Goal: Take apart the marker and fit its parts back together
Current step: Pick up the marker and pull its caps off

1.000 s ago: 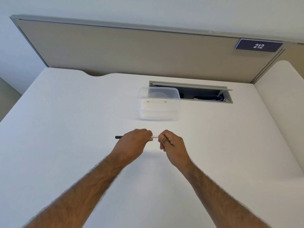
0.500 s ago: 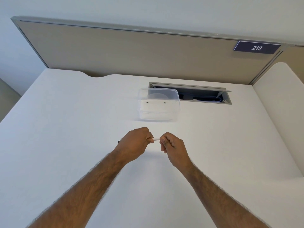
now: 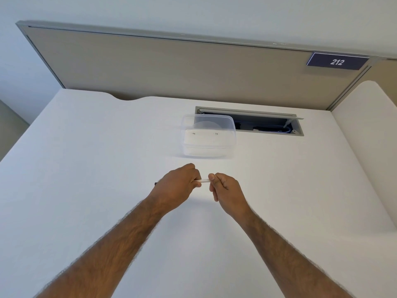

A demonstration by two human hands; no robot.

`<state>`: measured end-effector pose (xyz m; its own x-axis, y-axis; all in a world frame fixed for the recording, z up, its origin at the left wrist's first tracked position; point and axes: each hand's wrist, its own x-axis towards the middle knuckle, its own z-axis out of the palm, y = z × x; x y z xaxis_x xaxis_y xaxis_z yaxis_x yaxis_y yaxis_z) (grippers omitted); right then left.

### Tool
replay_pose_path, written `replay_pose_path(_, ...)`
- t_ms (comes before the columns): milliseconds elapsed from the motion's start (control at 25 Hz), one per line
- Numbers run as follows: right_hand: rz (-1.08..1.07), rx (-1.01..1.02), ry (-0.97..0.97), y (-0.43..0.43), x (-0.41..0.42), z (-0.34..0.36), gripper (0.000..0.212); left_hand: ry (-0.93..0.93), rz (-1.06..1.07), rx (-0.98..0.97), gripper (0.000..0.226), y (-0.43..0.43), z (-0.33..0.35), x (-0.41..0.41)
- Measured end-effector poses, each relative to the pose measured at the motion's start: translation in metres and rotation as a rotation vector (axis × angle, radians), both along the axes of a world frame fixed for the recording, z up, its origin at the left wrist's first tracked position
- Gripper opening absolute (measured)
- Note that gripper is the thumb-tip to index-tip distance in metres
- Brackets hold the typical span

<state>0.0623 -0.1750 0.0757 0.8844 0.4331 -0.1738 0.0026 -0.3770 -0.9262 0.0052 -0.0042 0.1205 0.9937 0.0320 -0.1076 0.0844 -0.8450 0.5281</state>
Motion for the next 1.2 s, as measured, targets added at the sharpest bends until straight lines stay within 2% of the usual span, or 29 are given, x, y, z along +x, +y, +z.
replay_pose_path(160, 0.135, 0.013, -0.042, -0.001, 0.002, 0.008, 0.015, 0.014, -0.009, -0.059, 0.014, 0.009, -0.005, -0.001)
replay_pose_path(240, 0.131, 0.033, -0.039, -0.001, 0.005, 0.008, 0.011, 0.04, -0.02, -0.062, 0.011, 0.01, -0.006, 0.0)
replay_pose_path(360, 0.103, 0.105, 0.035, -0.001, 0.009, 0.006, 0.007, 0.047, -0.068, -0.051, 0.023, 0.007, -0.006, -0.001)
replay_pose_path(480, 0.082, 0.107, 0.08, -0.001, 0.006, 0.004, 0.011, 0.008, -0.048, -0.031, 0.018, 0.005, -0.007, -0.002)
replay_pose_path(600, 0.073, 0.051, 0.003, -0.001, 0.001, 0.002, 0.016, 0.023, -0.053, -0.035, 0.014, 0.005, -0.01, -0.002)
replay_pose_path(800, 0.109, 0.025, -0.068, -0.004, 0.003, 0.001, 0.021, 0.116, -0.09, -0.047, 0.027, 0.002, -0.008, 0.001)
replay_pose_path(1200, -0.005, 0.051, -0.055, 0.003, -0.002, -0.001, 0.041, 0.004, -0.022, 0.047, 0.022, -0.002, -0.009, -0.002)
